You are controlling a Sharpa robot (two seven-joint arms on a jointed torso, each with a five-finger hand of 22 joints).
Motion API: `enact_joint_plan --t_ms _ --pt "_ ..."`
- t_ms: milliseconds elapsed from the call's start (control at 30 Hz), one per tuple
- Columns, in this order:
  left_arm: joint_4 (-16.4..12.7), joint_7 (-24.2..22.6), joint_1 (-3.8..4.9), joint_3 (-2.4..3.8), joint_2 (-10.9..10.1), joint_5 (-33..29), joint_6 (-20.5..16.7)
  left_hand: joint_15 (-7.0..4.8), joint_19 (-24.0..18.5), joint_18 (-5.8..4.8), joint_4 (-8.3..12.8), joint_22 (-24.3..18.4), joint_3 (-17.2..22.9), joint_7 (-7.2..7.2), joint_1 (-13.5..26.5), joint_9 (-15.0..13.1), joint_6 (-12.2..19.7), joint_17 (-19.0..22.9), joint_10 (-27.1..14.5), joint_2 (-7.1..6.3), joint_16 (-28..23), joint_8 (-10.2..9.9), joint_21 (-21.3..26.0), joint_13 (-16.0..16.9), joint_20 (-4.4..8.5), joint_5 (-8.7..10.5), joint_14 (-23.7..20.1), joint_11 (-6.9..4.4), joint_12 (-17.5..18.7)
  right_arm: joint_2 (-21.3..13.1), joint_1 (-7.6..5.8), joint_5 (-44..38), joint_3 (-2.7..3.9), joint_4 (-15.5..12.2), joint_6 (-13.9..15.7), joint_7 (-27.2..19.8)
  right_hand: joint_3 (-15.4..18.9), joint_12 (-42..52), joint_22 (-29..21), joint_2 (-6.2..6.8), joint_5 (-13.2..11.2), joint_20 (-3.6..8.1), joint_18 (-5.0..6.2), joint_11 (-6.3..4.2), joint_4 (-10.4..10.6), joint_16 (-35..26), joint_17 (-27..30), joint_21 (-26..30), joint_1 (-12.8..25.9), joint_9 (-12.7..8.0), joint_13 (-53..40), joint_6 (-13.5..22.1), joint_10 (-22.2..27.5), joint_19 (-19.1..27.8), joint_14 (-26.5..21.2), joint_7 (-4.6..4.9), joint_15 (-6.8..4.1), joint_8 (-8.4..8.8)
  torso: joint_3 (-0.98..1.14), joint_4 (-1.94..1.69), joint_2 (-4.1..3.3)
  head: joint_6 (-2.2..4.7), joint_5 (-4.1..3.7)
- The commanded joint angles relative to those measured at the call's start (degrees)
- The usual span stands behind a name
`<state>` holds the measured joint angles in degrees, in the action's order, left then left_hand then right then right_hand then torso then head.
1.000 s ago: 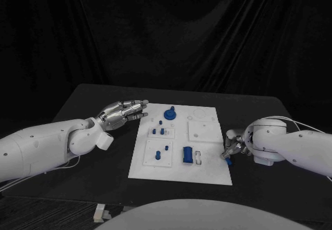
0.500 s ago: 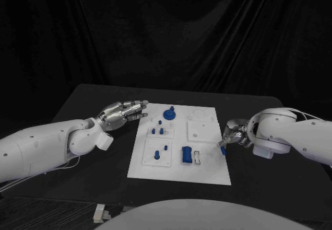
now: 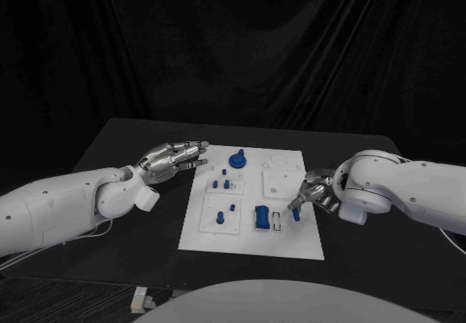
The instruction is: Assemble the parts on the task board
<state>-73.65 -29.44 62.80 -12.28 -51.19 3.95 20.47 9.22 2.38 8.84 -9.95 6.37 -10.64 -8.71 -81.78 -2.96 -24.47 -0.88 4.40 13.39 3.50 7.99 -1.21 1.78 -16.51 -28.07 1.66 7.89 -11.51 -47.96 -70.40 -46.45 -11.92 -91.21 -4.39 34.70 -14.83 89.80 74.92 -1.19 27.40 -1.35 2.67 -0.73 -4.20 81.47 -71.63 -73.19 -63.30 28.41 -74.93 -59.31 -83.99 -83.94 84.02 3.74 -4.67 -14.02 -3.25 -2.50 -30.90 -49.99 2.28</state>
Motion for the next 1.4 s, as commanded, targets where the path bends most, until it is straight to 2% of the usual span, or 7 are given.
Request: enact_joint_plan --t_ms 33,333,600,1067,1400 --pt "-0.1 -0.5 -0.08 0.06 0.1 -0.4 0.8 0.33 0.2 1.15 -0.3 -0.1 0.1 -0.65 0.1 0.0 0.2 -0.1 -0.1 0.56 0.2 0.1 -0.2 0.1 -0.24 -0.25 0.0 0.41 -0.1 0.7 0.63 3.9 0.01 0.3 0.1 0.4 -7.9 0.2 10.0 -0.12 -0.4 -0.18 1.18 -0.13 -7.2 0.2 0.2 0.5 0.5 0.1 -15.1 0.5 -6.0 -0.9 2.9 -0.14 -0.02 -0.42 0.00 -0.01 -0.02 -0.01 -0.11" --pt "-0.2 -0.5 -0.08 0.06 0.1 -0.4 1.0 0.33 0.2 1.15 -0.3 -0.1 0.1 -0.65 0.1 0.0 0.2 -0.1 -0.1 0.56 0.2 0.1 -0.2 0.1 -0.24 -0.25 0.0 0.41 -0.1 3.1 2.90 4.7 0.01 1.6 2.8 0.0 -7.8 0.2 9.7 -0.25 -2.0 -0.16 1.35 -0.15 -6.3 0.0 0.7 1.3 1.7 0.3 -15.1 1.2 -6.0 -0.6 2.8 -0.18 -0.04 -0.53 0.00 0.01 -0.02 -0.01 0.11" --pt "-0.1 -0.5 -0.09 0.06 0.1 -0.4 1.2 0.35 0.1 1.15 -0.2 -0.1 0.1 -0.65 0.0 0.0 0.3 -0.1 -0.1 0.60 0.2 0.1 -0.2 0.1 -0.24 -0.29 0.0 0.42 -0.1 4.7 4.16 4.7 0.01 3.0 5.0 -0.6 -7.5 0.2 9.4 -0.49 -2.4 -0.21 1.52 -0.05 -5.2 -0.3 1.2 2.2 2.7 0.3 -15.1 2.0 -6.0 -0.3 2.7 -0.07 0.03 -0.48 0.00 0.00 -0.02 -0.01 0.04" --pt "0.0 -0.3 -0.10 0.06 0.1 -0.4 1.5 0.35 0.1 1.15 -0.2 -0.1 0.1 -0.65 0.0 0.0 0.3 -0.1 -0.1 0.60 0.2 0.1 -0.2 0.1 -0.24 -0.29 0.0 0.42 -0.1 5.4 4.71 3.7 0.01 3.4 6.2 -1.0 -7.0 0.2 9.3 -0.46 -2.9 -0.27 1.63 0.04 -4.1 -0.5 1.6 2.8 3.5 0.3 -15.1 2.7 -6.0 -0.1 2.6 0.03 0.10 -0.40 0.01 -0.02 -0.01 -0.01 0.24" --pt "0.1 -0.1 -0.11 0.06 0.3 -0.4 1.8 0.38 0.2 1.15 -0.2 -0.1 0.2 -0.65 0.0 0.0 0.4 -0.1 -0.1 0.68 0.1 0.1 -0.2 0.1 -0.24 -0.29 -0.1 0.41 0.0 5.5 4.74 2.7 0.01 3.4 4.5 -0.7 -4.9 0.2 9.2 0.51 -2.8 -0.47 1.66 0.36 -1.8 -0.5 1.7 3.1 5.7 -0.2 -15.1 3.7 -6.0 -0.1 2.6 0.40 0.36 0.10 0.01 0.00 -0.01 -0.01 0.11"
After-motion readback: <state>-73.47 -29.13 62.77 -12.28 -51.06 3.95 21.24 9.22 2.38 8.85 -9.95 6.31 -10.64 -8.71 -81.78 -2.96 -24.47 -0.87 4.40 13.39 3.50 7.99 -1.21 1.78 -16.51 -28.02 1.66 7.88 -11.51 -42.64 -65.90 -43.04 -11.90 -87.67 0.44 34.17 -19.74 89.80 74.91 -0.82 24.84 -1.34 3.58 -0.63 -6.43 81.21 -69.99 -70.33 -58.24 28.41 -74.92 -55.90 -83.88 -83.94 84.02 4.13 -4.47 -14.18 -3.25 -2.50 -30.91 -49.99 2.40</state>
